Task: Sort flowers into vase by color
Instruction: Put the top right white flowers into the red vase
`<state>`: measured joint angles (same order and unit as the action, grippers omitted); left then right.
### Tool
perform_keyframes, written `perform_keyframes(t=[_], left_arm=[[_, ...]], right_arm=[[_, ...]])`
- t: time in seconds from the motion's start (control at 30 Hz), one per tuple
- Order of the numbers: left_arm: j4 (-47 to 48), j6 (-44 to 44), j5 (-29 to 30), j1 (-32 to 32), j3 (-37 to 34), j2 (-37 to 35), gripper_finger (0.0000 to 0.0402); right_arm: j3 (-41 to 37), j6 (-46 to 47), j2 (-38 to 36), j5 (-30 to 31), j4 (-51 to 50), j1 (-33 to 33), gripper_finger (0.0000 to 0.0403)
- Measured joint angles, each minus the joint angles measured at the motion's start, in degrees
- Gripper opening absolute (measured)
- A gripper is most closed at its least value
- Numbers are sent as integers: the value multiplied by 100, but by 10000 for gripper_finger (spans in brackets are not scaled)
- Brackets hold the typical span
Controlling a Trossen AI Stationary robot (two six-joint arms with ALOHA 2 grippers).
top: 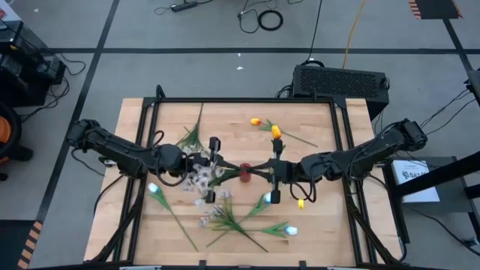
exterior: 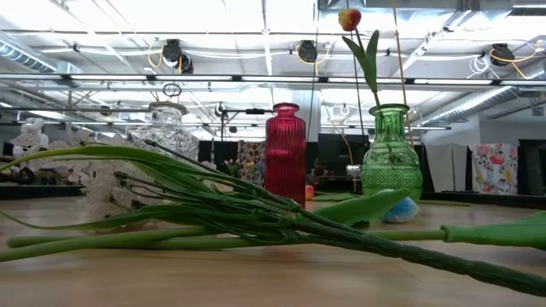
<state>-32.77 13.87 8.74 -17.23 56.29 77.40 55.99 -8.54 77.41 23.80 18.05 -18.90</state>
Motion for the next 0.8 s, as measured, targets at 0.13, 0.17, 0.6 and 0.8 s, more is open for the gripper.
perform_keyframes(t=[0.13,0.17,0.6,0.8], left_arm=[[261,2,133,0,0,-88,30],[346,-1,179,0,0,-121,25],[1960,-461,496,-4,-27,-853,28],[2004,-460,507,238,-224,-828,28]], right_arm=[[0,16,-2,0,-76,0,30],[0,19,-4,31,-121,1,44],[-2,378,-663,70,-1389,5,207],[-2,485,-1116,49,-1765,-148,218]])
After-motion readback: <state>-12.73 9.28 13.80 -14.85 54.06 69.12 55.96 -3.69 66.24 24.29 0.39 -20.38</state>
